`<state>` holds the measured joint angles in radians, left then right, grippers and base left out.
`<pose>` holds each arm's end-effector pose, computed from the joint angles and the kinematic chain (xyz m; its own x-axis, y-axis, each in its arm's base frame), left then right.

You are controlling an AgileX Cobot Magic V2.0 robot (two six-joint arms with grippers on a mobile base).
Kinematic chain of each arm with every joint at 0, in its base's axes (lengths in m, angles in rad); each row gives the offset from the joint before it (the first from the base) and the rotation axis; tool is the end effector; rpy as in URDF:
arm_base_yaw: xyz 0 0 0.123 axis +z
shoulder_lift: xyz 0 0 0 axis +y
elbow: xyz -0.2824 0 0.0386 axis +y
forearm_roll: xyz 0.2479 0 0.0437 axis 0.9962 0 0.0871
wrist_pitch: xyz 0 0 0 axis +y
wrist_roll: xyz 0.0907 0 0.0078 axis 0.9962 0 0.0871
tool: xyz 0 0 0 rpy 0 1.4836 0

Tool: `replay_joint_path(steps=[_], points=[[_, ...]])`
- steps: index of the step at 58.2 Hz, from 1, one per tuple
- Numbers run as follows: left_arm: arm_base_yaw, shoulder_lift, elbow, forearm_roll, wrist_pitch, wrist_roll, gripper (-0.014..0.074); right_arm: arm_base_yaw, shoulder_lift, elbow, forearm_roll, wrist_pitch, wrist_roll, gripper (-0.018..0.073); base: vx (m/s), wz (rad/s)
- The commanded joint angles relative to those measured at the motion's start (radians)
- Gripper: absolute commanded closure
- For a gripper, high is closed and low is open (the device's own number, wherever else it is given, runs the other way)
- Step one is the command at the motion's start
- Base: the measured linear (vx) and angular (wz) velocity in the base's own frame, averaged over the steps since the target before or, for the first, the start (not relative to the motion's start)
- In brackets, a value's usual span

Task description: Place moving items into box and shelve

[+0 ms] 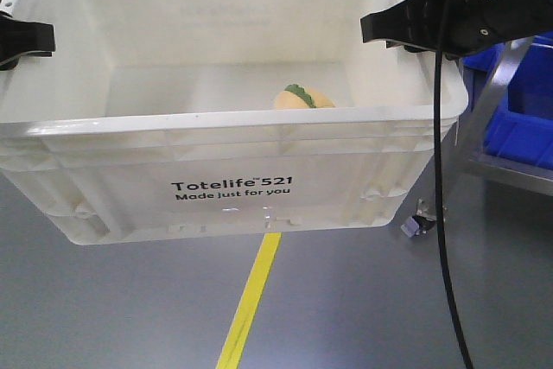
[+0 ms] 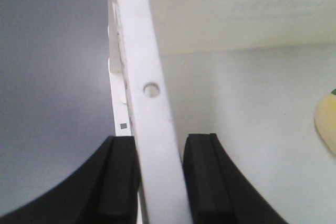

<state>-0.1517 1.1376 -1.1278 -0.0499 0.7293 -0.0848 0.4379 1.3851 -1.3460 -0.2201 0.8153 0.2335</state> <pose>0.2339 -0.0388 0.3815 -0.6164 -0.0288 -0.7869 0.1029 0.9878 -0.1168 0.2784 0.1143 0.3800 -0.6441 -0.2130 -0.7347 -0.2624 0.9637 -0.0494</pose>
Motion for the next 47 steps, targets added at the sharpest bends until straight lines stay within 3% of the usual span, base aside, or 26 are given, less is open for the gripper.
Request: replay_joint_path(steps=[1,47], points=[[-0.004,-0.037,-0.043,0.02,-0.164,0.03,0.054,-0.007,-0.051,-0.046,-0.067,-0.122,-0.015,0.0449,0.44,0.06],[-0.004,-0.037,-0.043,0.02,-0.163,0.03,0.054,-0.007,-0.051,-0.046,-0.066,-0.122,-0.015,0.0449,0.43,0.02]])
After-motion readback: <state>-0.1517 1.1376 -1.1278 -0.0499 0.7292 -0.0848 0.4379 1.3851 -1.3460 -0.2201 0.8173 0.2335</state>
